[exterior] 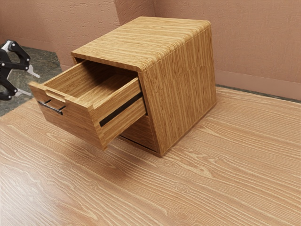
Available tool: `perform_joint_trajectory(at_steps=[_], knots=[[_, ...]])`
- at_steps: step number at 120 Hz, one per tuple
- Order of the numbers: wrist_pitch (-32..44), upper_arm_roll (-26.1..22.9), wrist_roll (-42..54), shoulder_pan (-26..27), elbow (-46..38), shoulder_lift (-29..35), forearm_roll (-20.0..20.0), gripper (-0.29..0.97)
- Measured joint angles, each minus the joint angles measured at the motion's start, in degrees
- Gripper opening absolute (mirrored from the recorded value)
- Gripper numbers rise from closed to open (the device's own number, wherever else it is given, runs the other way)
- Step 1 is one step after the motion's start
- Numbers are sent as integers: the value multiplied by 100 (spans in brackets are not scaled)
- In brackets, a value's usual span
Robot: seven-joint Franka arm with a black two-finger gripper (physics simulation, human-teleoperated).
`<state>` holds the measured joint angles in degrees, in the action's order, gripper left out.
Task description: Pull the drawer handle with one arm to open the drawer
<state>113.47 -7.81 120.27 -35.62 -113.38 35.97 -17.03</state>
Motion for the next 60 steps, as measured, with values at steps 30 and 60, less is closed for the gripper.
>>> perform_joint_trajectory(at_steps=[30,60], knots=[[-2735,-973,-3550,935,3730,-2472,1618,56],[-3761,-1004,-6872,1084,3847,-2593,1825,65]])
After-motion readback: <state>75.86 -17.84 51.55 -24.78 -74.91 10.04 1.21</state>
